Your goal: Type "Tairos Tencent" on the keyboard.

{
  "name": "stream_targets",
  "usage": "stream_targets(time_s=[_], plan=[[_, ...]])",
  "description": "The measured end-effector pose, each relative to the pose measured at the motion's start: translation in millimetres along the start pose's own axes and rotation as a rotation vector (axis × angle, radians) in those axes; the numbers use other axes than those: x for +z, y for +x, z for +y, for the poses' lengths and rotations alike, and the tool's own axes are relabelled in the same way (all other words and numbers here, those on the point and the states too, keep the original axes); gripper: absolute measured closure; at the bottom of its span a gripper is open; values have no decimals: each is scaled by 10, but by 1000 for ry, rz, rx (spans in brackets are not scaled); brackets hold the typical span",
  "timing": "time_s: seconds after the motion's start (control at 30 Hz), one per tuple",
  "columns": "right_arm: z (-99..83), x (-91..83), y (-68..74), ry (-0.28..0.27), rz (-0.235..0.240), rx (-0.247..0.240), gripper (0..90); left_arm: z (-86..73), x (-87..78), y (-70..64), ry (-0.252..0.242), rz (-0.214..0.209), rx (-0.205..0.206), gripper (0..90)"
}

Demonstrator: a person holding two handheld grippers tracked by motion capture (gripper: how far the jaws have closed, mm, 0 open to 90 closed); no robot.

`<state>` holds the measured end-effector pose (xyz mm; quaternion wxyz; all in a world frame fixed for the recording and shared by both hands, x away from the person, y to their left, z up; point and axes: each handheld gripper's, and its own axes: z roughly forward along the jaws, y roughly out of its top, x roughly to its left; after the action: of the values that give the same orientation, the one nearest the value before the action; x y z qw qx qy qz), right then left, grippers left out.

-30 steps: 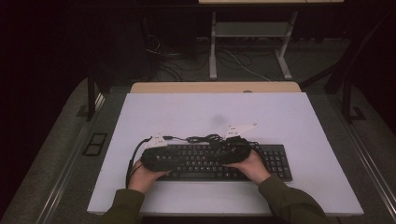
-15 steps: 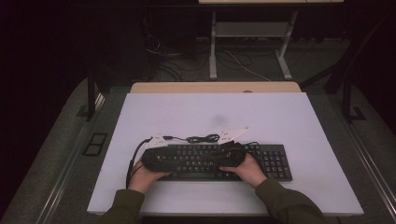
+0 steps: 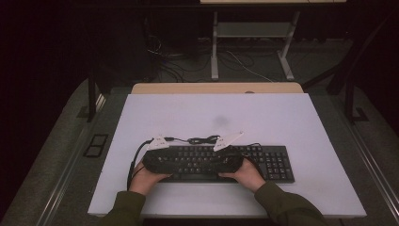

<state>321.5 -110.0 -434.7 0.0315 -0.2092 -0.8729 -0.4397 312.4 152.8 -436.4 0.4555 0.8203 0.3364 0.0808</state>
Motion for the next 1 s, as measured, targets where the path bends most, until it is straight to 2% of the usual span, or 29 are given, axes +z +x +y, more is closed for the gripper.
stream_targets(time_s=[0.67,1.0], plan=[[-29,58,-1,48,-17,-2,892,-2,-6,6,2,11,6,305],[-26,55,2,46,-14,1,892,-1,-8,8,2,12,10,304]])
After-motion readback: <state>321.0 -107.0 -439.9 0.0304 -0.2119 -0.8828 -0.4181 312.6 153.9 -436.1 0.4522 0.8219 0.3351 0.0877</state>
